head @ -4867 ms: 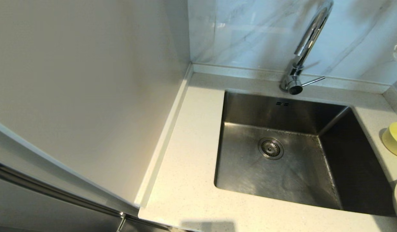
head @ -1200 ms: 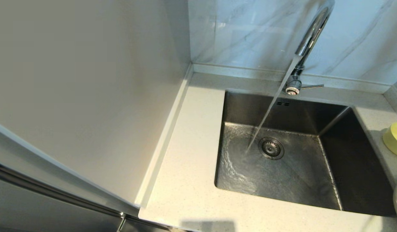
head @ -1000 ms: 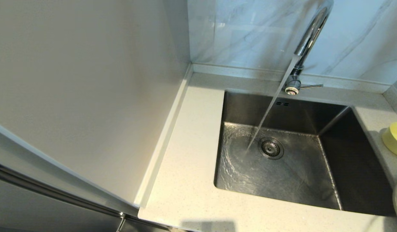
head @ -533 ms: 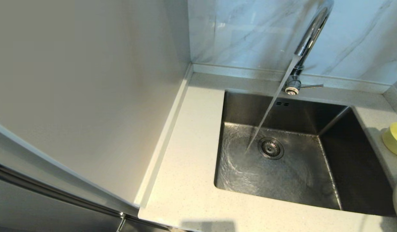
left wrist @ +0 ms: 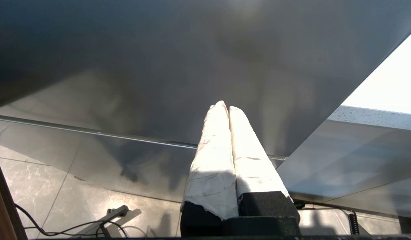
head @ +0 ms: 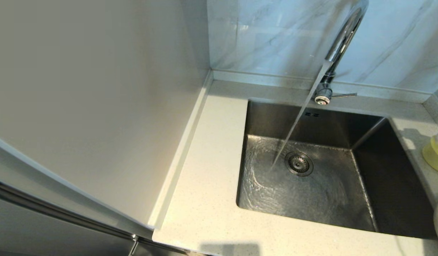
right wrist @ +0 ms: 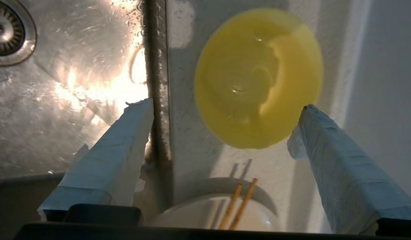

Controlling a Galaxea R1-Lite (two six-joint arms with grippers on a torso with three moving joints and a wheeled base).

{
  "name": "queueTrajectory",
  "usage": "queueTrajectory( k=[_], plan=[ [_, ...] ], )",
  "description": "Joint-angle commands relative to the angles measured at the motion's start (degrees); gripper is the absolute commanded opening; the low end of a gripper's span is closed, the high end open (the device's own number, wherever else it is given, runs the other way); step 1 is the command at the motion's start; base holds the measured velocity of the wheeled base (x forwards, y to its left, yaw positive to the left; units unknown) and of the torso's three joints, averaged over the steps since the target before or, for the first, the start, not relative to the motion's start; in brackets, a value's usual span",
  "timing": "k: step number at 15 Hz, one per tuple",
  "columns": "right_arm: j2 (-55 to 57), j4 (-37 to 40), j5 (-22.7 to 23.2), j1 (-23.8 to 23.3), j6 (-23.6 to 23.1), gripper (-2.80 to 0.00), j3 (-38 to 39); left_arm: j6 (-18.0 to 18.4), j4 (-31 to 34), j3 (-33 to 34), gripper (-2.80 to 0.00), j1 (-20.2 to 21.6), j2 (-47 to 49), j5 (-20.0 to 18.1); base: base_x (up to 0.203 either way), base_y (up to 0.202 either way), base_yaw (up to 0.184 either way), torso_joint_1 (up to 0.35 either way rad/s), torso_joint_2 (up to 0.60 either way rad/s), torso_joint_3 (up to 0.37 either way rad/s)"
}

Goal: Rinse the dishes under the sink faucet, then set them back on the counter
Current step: Pick up the bowl

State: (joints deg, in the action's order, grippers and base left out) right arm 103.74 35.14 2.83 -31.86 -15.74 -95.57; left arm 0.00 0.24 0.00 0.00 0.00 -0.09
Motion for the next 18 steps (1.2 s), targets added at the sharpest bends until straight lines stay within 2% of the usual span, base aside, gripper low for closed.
queueTrajectory(
  k=[1, 2, 4, 5, 8, 12, 15, 18],
  plan=[
    [3.33, 0.46, 0.14, 0.61, 3.16, 0.00, -0.08, 0.00, 0.02, 0.00, -2.80, 0.00, 0.00, 0.00, 0.000, 0.000, 0.000, 0.000, 0.00, 0.000],
    [3.75, 0.84, 0.75, 1.08, 5.82, 0.00, 0.61, 0.00, 0.02, 0.00, -2.80, 0.00, 0.00, 0.00, 0.000, 0.000, 0.000, 0.000, 0.00, 0.000],
    [3.88, 1.29, 4.19, 1.48, 6.91, 0.00, 2.61, 0.00, 0.02, 0.00, -2.80, 0.00, 0.00, 0.00, 0.000, 0.000, 0.000, 0.000, 0.00, 0.000],
    [3.98, 1.20, 4.36, 1.63, 6.94, 0.00, 3.51, 0.00, 0.02, 0.00, -2.80, 0.00, 0.00, 0.00, 0.000, 0.000, 0.000, 0.000, 0.00, 0.000],
    [5.73, -0.45, 4.21, 2.27, 10.04, 0.00, 3.22, 0.00, 0.02, 0.00, -2.80, 0.00, 0.00, 0.00, 0.000, 0.000, 0.000, 0.000, 0.00, 0.000],
    [7.78, -5.30, 3.95, 2.33, 10.53, 0.00, 3.11, 0.00, 0.02, 0.00, -2.80, 0.00, 0.00, 0.00, 0.000, 0.000, 0.000, 0.000, 0.00, 0.000],
    [8.99, -7.92, 1.93, 2.26, 10.70, 0.00, 2.27, 0.00, 0.02, 0.00, -2.80, 0.00, 0.00, 0.00, 0.000, 0.000, 0.000, 0.000, 0.00, 0.000],
    [10.01, -8.16, 0.77, 2.25, 13.00, 0.00, 0.28, 0.00, 0.02, 0.00, -2.80, 0.00, 0.00, 0.00, 0.000, 0.000, 0.000, 0.000, 0.00, 0.000]
  ],
)
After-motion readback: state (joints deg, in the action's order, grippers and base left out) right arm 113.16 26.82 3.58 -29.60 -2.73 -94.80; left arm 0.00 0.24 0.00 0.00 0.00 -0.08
